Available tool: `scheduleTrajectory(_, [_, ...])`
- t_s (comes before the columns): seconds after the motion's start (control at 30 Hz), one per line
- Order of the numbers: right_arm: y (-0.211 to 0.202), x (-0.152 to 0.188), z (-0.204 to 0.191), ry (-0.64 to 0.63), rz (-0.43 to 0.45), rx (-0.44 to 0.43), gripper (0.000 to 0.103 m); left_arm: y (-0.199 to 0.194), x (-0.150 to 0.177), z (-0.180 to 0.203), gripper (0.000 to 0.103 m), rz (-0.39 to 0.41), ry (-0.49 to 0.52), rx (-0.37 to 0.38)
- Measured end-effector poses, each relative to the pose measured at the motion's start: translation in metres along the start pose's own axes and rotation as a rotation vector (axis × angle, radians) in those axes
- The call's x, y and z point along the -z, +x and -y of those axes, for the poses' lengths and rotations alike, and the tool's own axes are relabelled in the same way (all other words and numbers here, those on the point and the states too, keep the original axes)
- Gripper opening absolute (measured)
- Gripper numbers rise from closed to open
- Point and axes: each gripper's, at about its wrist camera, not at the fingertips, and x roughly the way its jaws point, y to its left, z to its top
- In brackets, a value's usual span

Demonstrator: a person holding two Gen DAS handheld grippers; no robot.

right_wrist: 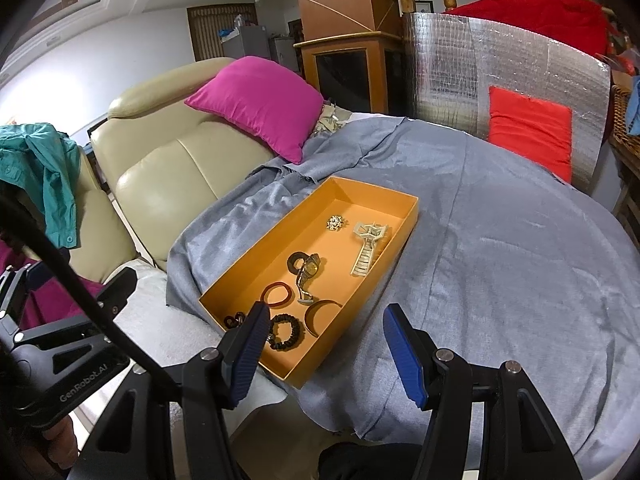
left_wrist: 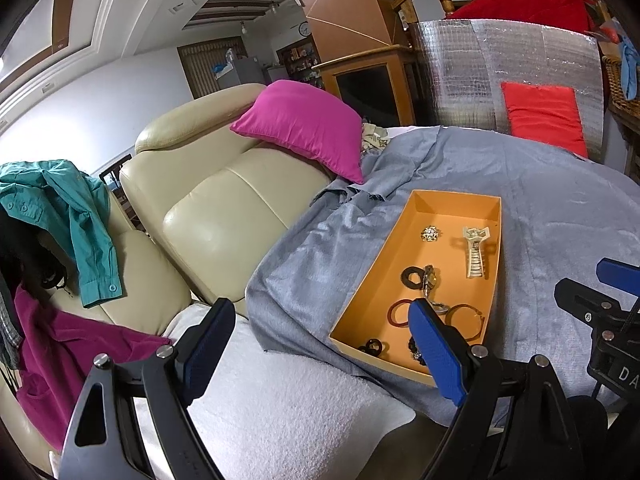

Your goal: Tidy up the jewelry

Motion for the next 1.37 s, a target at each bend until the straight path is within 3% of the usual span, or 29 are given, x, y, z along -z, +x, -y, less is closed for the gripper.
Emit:
scheduleTrajectory(1.27, [0.026,-0.004,-0.013,-0.009,-0.026,-0.016,0.063,0.018,0.000,-0.009,0.089,0.000,0.011,-0.020])
scheduleTrajectory(1.37, [0.029,-0.004,-0.009,-0.004,-0.033,-0.021,0.063,0.026,0.002,-0.004,0.088,-0.033,0.017,-0.001])
